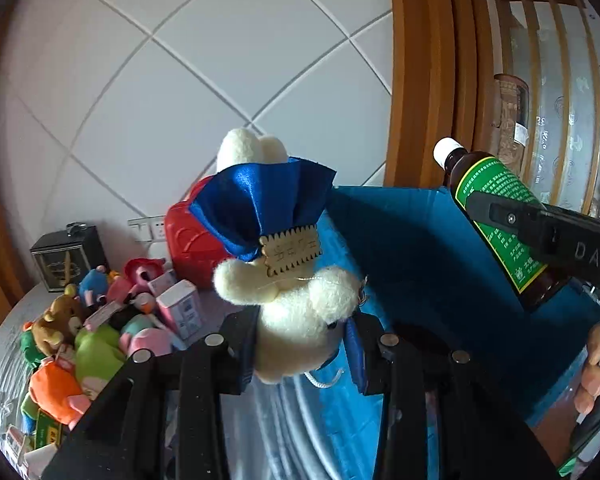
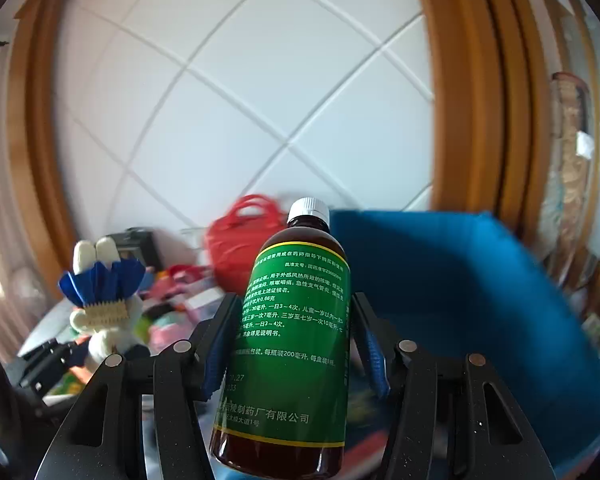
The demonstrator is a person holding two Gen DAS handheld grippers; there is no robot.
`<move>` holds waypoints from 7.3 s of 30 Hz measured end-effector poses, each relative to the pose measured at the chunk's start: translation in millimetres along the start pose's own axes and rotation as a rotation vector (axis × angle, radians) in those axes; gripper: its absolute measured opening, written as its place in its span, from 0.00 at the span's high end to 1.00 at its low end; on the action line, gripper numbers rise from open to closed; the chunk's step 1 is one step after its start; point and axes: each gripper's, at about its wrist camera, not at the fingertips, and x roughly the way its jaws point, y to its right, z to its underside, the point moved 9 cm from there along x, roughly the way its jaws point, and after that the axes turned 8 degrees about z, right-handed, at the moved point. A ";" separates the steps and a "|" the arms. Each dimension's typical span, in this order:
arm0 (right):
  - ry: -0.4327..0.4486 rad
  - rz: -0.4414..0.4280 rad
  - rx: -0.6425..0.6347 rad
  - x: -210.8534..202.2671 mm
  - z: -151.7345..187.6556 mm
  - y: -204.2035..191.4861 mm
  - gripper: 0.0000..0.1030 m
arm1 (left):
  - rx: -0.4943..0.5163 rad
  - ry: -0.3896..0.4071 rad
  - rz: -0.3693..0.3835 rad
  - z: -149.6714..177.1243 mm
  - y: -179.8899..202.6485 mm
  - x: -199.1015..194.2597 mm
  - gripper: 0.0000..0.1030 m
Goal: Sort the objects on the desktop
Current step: 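Carry the plush bunny and brown bottle toward the blue crate with both tools, then open both tools to drop the bunny and bottle into the crate, then move both tools back over the pile of items, then grasp the white gauze packet with the left tool while the right tool grasps the white pill bottle, then carry the gauze packet and pill bottle over the blue crate with both tools, then open both tools to drop the packet and bottle into the crate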
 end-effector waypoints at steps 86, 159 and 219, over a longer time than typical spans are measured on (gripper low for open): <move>0.072 -0.290 -0.179 -45.0 47.7 -29.5 0.00 | -0.241 0.107 -0.560 80.7 -100.2 -159.8 0.22; -0.605 -0.597 -0.616 88.8 401.6 -331.9 0.34 | -0.557 -0.479 -0.522 446.8 -251.7 -75.5 0.50; -0.094 0.143 -0.088 36.2 7.1 177.7 0.42 | 0.059 -0.200 -0.019 -33.6 160.7 120.1 0.56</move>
